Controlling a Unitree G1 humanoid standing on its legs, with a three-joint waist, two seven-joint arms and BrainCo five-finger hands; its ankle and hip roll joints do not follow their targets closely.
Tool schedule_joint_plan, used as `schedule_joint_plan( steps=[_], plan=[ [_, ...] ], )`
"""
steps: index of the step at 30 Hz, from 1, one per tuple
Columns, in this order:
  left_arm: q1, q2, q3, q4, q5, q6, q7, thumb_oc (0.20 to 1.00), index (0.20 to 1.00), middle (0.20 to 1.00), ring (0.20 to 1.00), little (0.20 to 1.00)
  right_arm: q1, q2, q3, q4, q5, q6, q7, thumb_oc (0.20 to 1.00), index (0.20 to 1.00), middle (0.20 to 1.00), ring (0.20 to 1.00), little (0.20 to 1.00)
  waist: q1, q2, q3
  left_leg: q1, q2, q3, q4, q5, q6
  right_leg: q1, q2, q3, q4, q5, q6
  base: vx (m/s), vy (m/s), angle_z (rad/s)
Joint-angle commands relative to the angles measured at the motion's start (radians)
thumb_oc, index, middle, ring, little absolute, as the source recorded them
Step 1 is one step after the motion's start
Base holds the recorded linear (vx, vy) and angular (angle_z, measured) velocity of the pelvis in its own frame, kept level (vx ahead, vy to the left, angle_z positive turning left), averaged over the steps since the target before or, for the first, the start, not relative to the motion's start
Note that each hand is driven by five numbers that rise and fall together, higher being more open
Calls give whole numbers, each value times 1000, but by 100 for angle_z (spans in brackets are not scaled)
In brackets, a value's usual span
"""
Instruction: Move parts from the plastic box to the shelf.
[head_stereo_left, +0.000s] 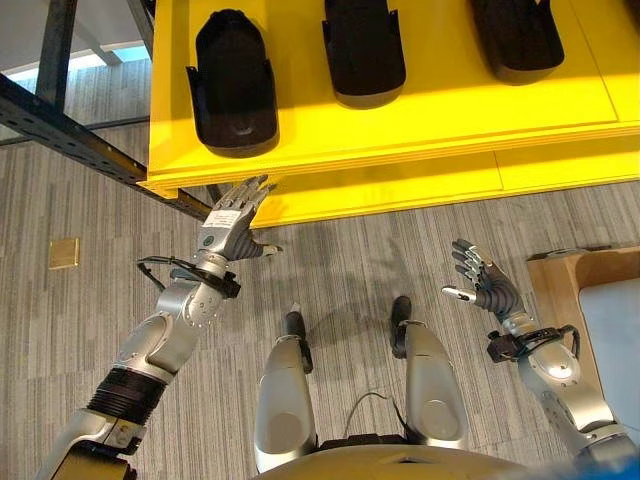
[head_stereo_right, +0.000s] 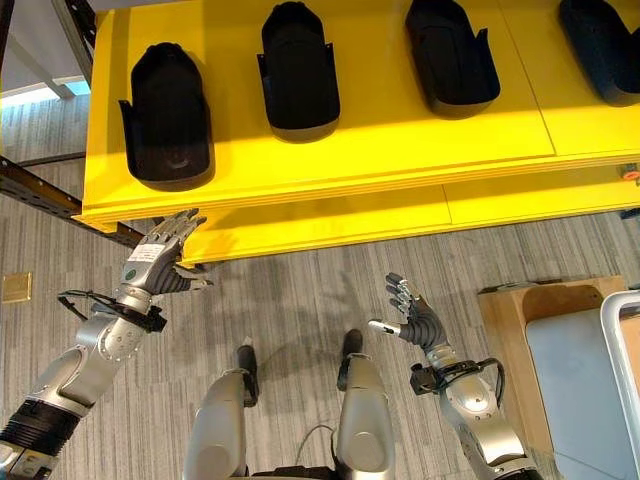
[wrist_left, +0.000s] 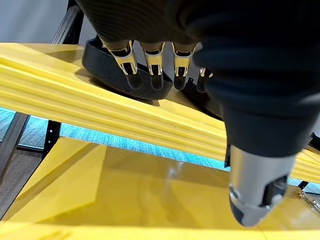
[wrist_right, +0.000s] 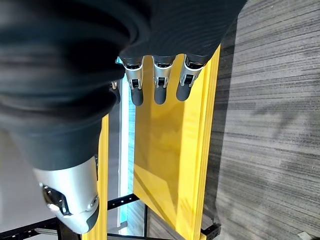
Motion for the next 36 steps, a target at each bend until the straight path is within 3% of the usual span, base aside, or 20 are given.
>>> schedule_joint_plan(
  steps=[1,36],
  plan=[
    [-25,10,3,19,31,11,61,1000,1000,1000,1000,1000,25,-4,-21,-76,-6,-28,-8,1000,1000,1000,1000,1000,-2,-28,-56,-40,50,-14,-27,102,-22,85,-67,51,-17,16,85,7,6,-3],
    [-178,21,7,173,93,94,139,1000,1000,1000,1000,1000,57,-31,-22,-88,10,-20,14,1000,1000,1000,1000,1000,-24,-31,-49,-75,57,-8,13,91,-29,32,-61,72,33,6,79,1,2,-2]
  ],
)
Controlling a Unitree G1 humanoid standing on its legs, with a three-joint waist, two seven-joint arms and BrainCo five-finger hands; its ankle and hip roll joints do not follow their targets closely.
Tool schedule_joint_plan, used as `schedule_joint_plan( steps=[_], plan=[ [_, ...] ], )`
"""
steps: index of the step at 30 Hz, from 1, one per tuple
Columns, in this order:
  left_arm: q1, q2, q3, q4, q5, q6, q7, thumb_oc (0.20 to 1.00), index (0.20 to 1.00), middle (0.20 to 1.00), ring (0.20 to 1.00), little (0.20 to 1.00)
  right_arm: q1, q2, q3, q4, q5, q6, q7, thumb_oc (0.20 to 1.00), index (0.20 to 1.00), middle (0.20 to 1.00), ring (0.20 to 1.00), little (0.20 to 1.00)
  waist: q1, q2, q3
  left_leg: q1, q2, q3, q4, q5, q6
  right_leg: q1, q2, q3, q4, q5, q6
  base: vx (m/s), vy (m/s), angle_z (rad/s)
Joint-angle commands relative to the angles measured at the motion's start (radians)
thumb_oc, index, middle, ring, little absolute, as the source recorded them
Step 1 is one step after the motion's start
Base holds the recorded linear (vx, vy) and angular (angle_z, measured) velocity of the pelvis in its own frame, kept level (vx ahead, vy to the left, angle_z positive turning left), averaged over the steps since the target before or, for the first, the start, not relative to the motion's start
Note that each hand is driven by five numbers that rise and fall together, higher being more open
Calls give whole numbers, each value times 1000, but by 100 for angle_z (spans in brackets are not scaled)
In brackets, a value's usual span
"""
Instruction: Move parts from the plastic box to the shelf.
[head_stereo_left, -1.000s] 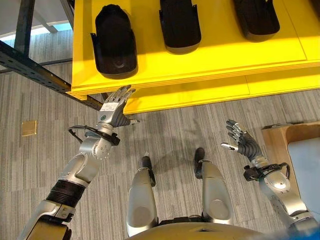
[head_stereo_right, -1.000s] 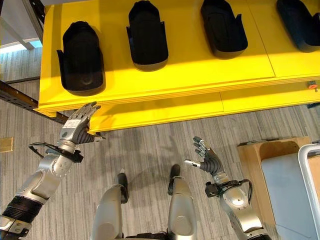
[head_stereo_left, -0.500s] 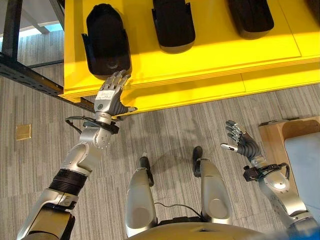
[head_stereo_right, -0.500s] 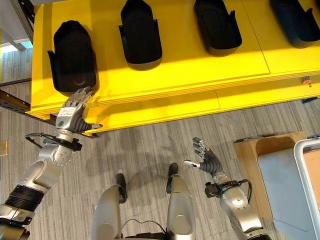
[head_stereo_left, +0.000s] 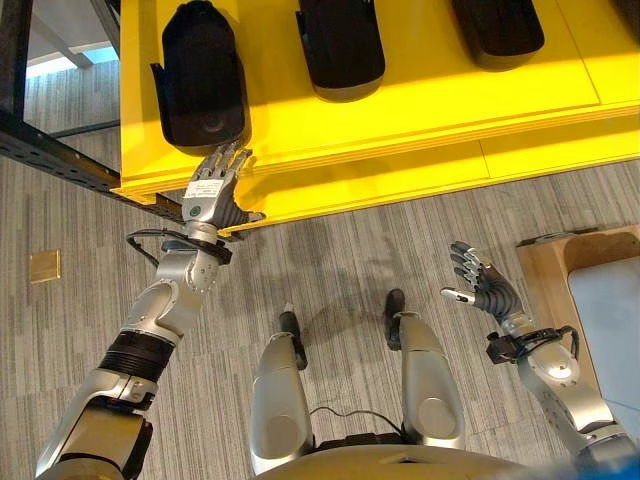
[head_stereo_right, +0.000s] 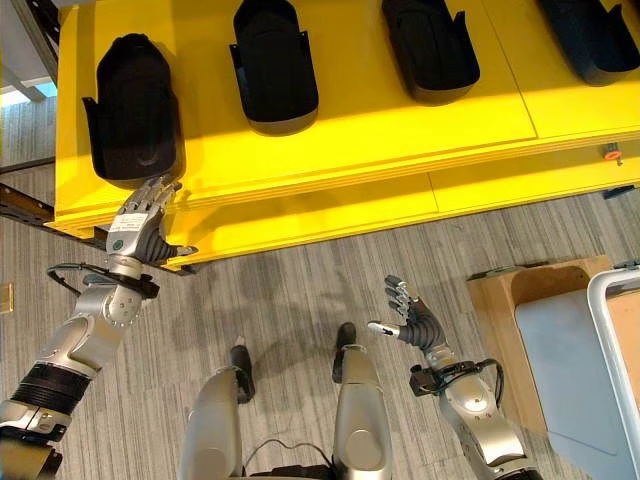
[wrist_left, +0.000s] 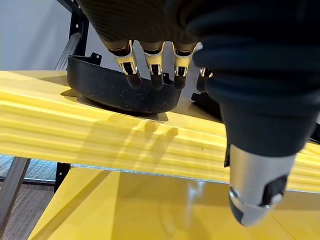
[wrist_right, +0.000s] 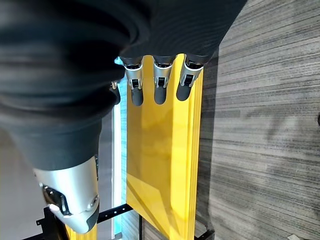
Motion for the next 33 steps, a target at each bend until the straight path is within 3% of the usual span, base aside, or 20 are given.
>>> schedule_joint_plan(
  steps=[1,33],
  plan=[
    [-10,26,6,10,20,0,54,1000,1000,1000,1000,1000,58,-33,-26,-91,10,-37,5,1000,1000,1000,1000,1000,0,-16,-55,-40,43,-28,-36,105,-21,85,-71,40,-13,16,79,0,0,0],
    [-169,57,-47,209,1,34,112,1000,1000,1000,1000,1000,79,-57,-25,-92,12,-54,15,1000,1000,1000,1000,1000,-20,-25,-56,-67,49,-21,-2,99,-22,48,-68,63,12,16,81,0,0,0]
  ],
)
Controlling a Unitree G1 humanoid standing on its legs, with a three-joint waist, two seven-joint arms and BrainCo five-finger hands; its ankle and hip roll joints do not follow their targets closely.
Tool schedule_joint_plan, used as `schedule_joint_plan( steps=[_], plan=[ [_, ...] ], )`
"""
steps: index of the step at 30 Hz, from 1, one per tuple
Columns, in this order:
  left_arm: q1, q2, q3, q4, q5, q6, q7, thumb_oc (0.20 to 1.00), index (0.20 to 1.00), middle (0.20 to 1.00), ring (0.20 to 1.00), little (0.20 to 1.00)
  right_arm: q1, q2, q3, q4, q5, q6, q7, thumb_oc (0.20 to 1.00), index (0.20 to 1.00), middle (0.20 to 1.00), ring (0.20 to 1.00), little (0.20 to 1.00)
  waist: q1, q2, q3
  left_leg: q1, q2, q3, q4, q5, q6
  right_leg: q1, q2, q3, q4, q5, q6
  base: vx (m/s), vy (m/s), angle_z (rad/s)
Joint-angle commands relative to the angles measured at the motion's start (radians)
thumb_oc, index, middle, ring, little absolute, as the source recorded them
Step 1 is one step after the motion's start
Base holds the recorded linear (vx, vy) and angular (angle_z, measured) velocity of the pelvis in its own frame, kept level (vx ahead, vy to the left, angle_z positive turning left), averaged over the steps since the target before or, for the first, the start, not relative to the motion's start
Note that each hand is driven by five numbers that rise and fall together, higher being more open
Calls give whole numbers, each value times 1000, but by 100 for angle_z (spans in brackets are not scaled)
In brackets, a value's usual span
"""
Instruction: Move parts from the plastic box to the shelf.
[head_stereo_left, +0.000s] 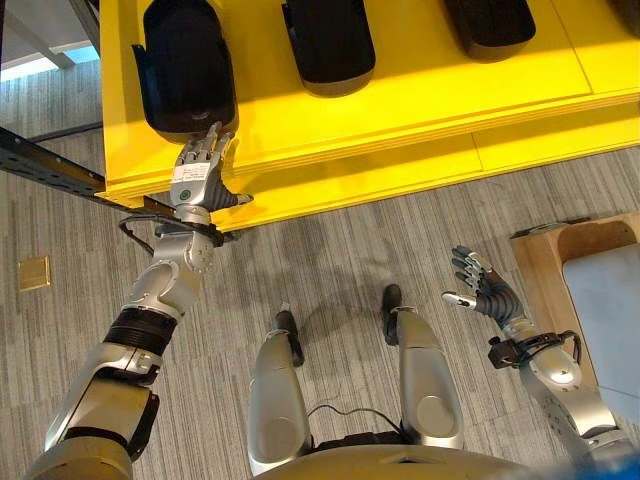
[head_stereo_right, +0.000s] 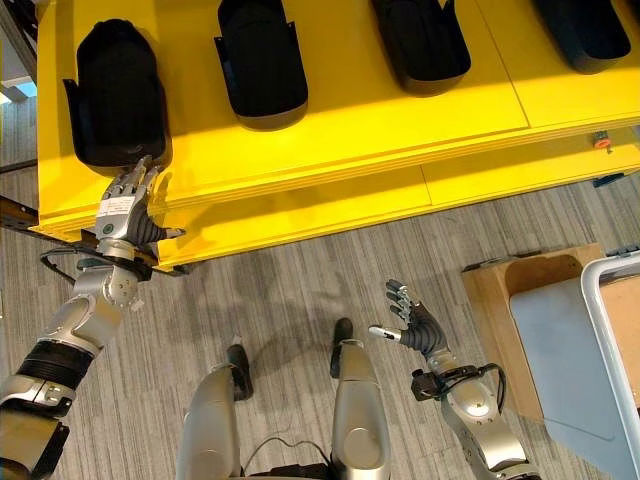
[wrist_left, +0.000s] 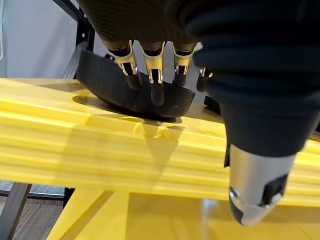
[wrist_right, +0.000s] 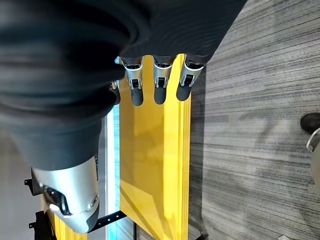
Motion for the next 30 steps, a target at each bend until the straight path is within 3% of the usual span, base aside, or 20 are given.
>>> schedule_joint_plan(
  steps=[1,15,30],
  plan=[
    [-14,53,-28,31,-1,4,46,1000,1000,1000,1000,1000,57,-54,-23,-90,12,-54,13,1000,1000,1000,1000,1000,3,-17,-62,-37,42,-26,-54,125,-26,75,-69,53,-13,22,79,0,0,0],
    [-116,72,-79,166,-41,18,62,1000,1000,1000,1000,1000,74,-69,-16,-91,15,-64,21,1000,1000,1000,1000,1000,-9,-22,-68,-46,44,-22,-43,126,-29,64,-67,63,-8,25,80,0,0,0],
    [-200,84,-115,198,-66,16,84,1000,1000,1000,1000,1000,87,-77,-17,-96,20,-71,24,1000,1000,1000,1000,1000,-19,-26,-73,-50,45,-20,-40,126,-30,56,-65,70,-3,26,84,0,0,0]
  ],
)
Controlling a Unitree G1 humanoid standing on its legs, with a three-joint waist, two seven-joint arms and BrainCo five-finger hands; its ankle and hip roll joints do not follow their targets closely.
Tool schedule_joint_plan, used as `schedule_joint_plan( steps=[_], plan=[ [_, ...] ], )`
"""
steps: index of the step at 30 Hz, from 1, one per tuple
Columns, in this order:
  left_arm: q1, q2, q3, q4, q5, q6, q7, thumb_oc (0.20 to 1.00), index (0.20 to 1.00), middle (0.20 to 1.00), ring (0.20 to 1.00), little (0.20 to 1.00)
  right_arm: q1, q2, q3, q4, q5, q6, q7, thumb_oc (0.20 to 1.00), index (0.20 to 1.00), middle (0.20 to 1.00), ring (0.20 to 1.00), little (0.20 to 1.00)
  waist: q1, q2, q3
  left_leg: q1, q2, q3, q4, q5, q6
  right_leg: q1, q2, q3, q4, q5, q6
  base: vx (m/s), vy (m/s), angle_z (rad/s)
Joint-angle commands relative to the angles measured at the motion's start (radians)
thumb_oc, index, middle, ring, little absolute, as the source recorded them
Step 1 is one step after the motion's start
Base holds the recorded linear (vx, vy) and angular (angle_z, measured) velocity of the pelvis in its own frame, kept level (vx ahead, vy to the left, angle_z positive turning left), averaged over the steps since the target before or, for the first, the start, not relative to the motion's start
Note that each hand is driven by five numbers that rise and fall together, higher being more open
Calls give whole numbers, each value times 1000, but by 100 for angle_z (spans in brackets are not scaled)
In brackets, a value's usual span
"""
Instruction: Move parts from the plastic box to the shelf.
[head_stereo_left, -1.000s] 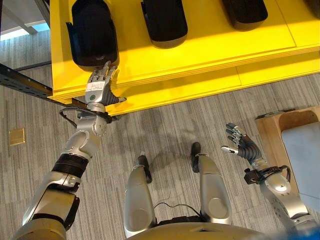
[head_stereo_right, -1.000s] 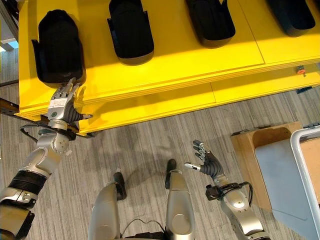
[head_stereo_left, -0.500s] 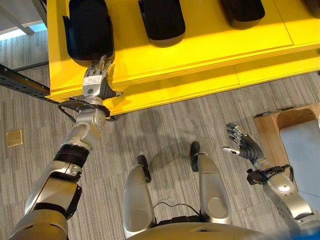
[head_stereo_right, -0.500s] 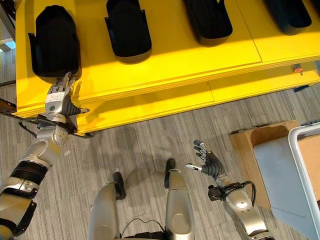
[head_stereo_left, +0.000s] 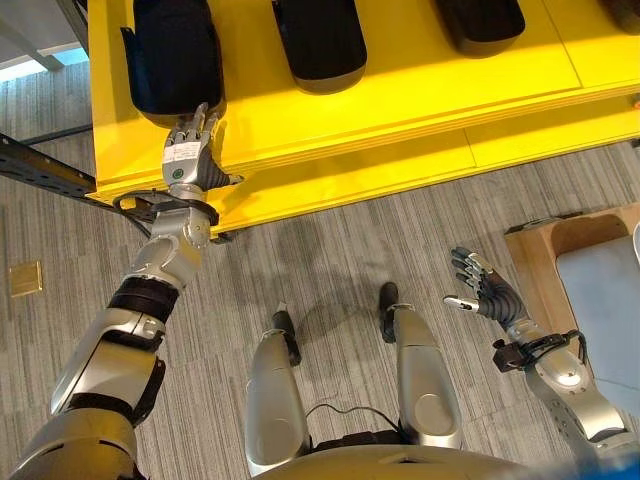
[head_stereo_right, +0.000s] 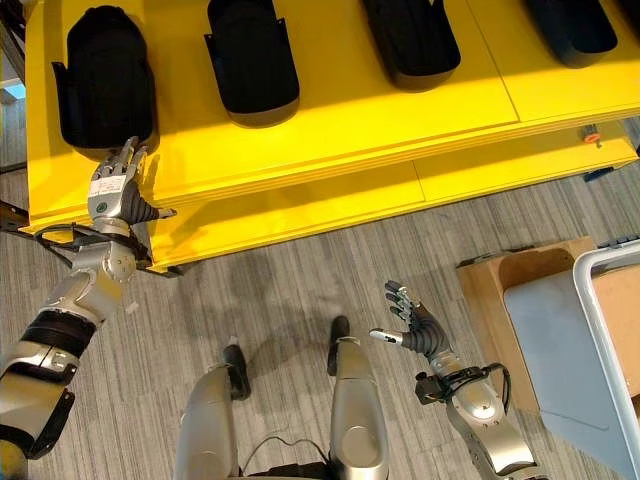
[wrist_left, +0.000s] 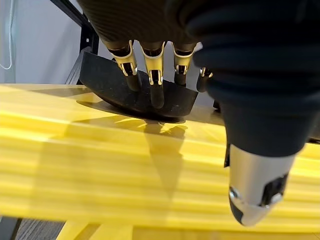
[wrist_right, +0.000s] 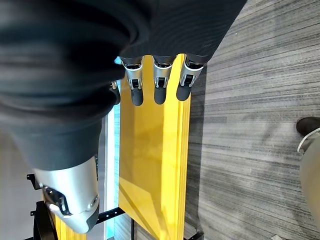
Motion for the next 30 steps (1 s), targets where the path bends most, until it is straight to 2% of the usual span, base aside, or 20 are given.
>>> schedule_joint_plan(
  steps=[1,30],
  plan=[
    [-16,66,-19,8,-12,-4,44,1000,1000,1000,1000,1000,65,-38,-18,-61,19,-64,4,1000,1000,1000,1000,1000,7,-14,-79,-44,41,-24,-57,131,-31,62,-69,60,-8,28,84,7,5,-3],
    [-98,96,-64,96,-47,-4,40,1000,1000,1000,1000,1000,77,-48,-20,-59,22,-67,11,1000,1000,1000,1000,1000,0,-17,-85,-55,41,-22,-49,131,-31,48,-67,69,2,27,87,2,1,-1]
  ],
)
